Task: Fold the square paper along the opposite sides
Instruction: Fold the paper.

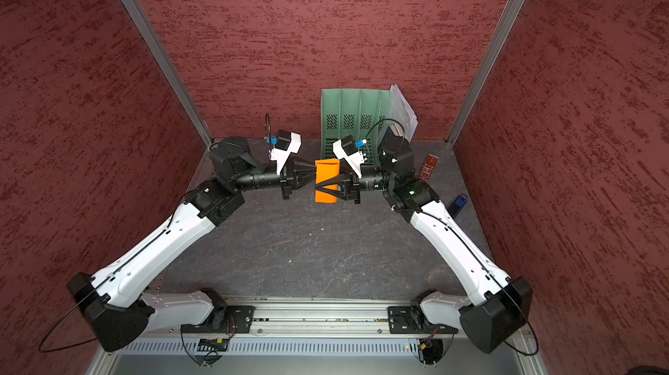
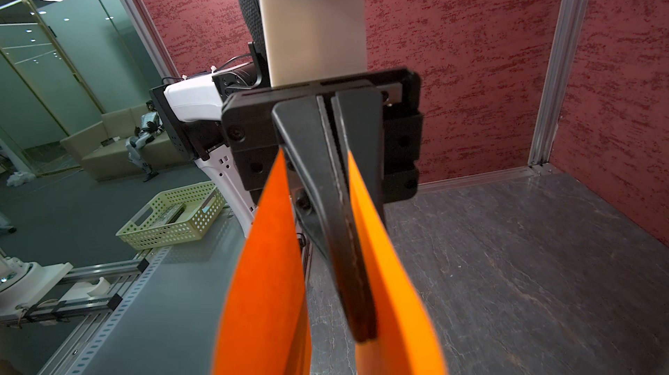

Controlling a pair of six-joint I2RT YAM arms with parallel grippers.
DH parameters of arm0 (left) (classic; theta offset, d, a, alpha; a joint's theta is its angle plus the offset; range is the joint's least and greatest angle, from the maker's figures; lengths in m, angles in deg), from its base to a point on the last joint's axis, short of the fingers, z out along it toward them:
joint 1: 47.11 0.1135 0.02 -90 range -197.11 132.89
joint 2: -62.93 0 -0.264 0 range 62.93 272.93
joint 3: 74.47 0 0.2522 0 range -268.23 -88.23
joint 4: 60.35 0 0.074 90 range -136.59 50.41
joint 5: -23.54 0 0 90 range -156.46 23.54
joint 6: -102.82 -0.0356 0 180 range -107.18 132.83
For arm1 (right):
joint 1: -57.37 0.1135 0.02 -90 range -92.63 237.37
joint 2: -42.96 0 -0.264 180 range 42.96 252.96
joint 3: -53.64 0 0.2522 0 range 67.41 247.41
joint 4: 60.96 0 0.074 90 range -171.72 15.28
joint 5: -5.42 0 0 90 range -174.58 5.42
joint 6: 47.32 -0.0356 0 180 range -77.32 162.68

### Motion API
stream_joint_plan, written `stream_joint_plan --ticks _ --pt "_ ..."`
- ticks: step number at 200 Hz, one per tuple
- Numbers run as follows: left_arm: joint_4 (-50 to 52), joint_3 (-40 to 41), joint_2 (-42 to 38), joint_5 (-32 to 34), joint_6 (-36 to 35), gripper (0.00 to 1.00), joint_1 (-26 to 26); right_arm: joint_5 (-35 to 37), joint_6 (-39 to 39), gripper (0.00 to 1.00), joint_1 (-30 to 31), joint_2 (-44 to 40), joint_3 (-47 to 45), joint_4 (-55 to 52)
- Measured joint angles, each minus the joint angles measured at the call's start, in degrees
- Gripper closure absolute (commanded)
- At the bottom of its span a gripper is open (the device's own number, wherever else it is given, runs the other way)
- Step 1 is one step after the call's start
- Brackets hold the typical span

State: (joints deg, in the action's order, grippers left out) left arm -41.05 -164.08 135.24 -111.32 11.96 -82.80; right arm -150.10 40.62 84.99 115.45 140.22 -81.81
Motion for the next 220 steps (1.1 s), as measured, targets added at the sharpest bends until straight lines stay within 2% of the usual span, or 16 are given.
stream_joint_plan --ticks 220 --pt "0.66 -0.76 0.00 0.00 -0.07 1.00 0.00 -0.02 -0.04 0.69 0.46 0.87 0.74 0.02"
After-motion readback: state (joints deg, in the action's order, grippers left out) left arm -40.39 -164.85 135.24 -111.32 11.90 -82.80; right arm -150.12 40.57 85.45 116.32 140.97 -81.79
